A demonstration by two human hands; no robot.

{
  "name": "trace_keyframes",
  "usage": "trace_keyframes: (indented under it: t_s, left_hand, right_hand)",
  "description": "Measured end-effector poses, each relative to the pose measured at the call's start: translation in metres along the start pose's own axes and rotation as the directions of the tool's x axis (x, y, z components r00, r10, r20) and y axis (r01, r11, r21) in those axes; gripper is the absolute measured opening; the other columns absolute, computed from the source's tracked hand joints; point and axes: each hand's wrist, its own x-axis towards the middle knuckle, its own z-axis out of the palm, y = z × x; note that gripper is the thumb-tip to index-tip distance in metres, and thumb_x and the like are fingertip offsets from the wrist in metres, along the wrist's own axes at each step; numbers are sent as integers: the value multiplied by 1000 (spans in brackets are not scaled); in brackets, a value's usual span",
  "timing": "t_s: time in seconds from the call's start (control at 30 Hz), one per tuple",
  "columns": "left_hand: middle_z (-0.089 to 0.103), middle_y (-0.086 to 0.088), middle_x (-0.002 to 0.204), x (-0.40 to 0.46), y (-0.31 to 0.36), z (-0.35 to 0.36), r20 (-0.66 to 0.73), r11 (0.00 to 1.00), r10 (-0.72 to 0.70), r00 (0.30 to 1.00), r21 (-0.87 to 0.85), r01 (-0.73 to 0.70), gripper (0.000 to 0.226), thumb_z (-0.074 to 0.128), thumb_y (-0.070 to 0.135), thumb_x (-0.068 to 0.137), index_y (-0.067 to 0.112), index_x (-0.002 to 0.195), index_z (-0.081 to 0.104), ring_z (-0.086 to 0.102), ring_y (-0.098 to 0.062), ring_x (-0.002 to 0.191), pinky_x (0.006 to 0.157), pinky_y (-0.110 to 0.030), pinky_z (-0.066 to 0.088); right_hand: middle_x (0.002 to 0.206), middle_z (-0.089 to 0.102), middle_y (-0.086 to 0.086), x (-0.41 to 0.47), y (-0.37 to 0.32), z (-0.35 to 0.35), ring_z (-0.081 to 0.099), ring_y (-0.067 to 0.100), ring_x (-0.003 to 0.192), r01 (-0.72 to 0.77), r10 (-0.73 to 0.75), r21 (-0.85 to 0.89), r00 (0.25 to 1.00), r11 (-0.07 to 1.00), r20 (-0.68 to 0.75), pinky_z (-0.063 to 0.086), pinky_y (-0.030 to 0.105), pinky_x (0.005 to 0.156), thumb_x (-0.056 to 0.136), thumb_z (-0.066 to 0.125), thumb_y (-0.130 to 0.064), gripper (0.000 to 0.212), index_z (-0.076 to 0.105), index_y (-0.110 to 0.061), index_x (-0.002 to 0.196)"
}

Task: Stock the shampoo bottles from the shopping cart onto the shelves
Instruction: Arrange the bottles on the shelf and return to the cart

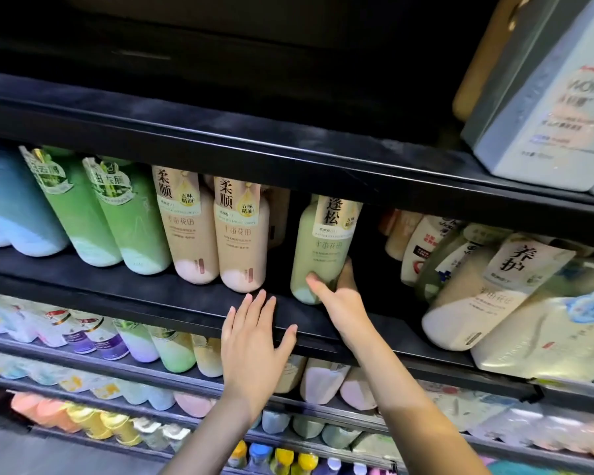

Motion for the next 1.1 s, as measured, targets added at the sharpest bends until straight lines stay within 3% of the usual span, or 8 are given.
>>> trace_keyframes:
  t_s: [0.17,0.27,0.37,0.57,0.67,0.8,1.0,1.1]
  left_hand:
    - [43,3,147,1,1,0,-38,999,-8,999,-42,6,73,22,62,82,20,135,51,32,-15,140,114,-30,5]
    - [37,6,151,1,3,-2,-20,998,-11,1000,-65,10,78,16,64,80,22,139,46,26,-13,143,116,-31,4]
    - [31,9,153,0,4,-6,12,995,-29,1000,-92,30,78,16,65,80,26,142,42,20,-10,144,117,-30,2]
    - [40,5,149,11,17,-16,46,937,-82,996,-337,93,66,55,49,88,20,144,35,28,-14,141,116,-29,18]
    - [52,-2,137,22,30,-15,108,862,-84,991,-491,127,71,64,48,83,14,140,38,43,-19,129,106,-33,36]
    - [65,-9,97,45,43,-8,124,870,-153,980,-454,193,58,69,55,75,9,106,52,58,-30,98,86,-44,46]
    - [65,-9,100,46,41,-4,80,862,-92,993,-492,120,48,69,42,80,9,112,54,57,-29,99,88,-40,43]
    - [64,-11,99,47,40,-2,90,860,-95,991,-494,127,48,67,43,82,8,111,53,57,-31,98,88,-41,43]
  right_hand:
    - [143,42,-10,37,6,-23,37,9,131,-22,104,266,949,964,-297,25,27,109,99,44,-39,46,34,-35,143]
    - [153,32,-3,66,-1,-33,33,12,135,-89,136,250,975,964,-177,23,35,115,98,44,-41,58,18,-34,150]
    - [152,37,5,88,-6,-30,37,22,137,-95,111,187,990,978,-81,30,43,115,94,53,-34,63,27,-21,149]
    - [137,50,20,96,-8,-27,58,16,97,-78,101,180,988,981,-118,51,12,70,99,44,-5,40,41,2,138]
    - [136,53,15,90,-4,-26,53,26,121,-87,95,77,990,993,-107,45,29,89,99,45,-9,38,46,-4,137]
    - [138,54,9,74,3,-26,51,23,126,-65,65,32,998,997,7,40,41,107,97,48,-13,41,47,-11,138]
    - [131,58,5,61,4,-26,53,20,123,-231,204,318,972,919,117,36,39,111,99,40,-40,41,55,-16,129]
    - [136,56,5,57,4,-23,51,18,125,-218,206,310,976,925,74,32,42,114,94,47,-47,47,55,-18,131]
